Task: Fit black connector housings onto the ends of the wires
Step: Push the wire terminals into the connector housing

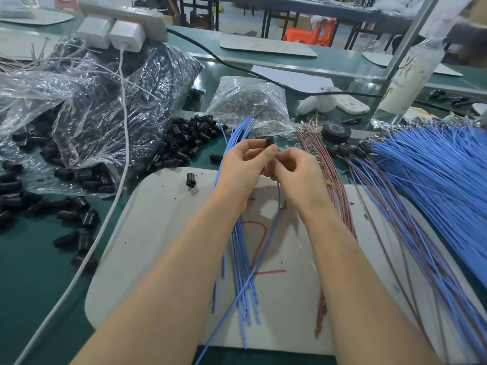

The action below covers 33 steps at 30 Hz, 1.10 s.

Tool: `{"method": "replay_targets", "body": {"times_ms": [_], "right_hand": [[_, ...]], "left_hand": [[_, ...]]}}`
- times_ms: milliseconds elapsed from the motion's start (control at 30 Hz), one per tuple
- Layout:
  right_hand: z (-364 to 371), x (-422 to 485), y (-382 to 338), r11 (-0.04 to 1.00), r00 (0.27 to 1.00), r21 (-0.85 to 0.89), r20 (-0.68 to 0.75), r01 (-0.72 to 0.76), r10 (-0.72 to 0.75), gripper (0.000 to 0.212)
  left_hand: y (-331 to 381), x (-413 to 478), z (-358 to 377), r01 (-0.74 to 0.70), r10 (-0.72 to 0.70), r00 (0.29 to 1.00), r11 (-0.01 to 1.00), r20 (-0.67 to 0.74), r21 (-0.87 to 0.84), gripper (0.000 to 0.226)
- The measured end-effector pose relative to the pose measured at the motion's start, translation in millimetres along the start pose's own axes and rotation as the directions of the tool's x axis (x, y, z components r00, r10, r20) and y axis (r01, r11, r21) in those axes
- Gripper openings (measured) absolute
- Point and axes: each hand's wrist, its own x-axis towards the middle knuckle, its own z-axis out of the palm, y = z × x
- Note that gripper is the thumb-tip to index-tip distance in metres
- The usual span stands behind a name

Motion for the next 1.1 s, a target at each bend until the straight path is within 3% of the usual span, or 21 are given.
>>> {"method": "replay_targets", "body": {"times_ms": [167,467,900,1100], "right_hand": [[-0.7,1.2,1.6,0.999,1.0,-0.033,0.007,0.01,-0.01,0.023],[0.2,2.8,4.7,0.999,0.998,0.0,0.05,-0.032,0.032,0.02],[0.4,2.8,4.0,0.998,0.998,0.061,-0.058,0.01,-0.006,0.015],[1.7,2.5,2.2,0.995,1.0,0.098,-0.028,0.004,-0.001,0.009]], "left_hand": [[-0.7,0.7,-0.1,0.006,-0.004,1.0,0.999,-0.025,0.053,0.01],[-0.2,0.4,1.1,0.034,-0.037,0.997,0.998,-0.063,-0.056,0.01],[3.8,-5.3,5.8,-0.215,0.207,0.976,0.958,0.06,0.192,0.019],[3.8,-4.6,3.8,-0.216,0.216,0.976,0.966,0.018,0.142,0.02]]}}
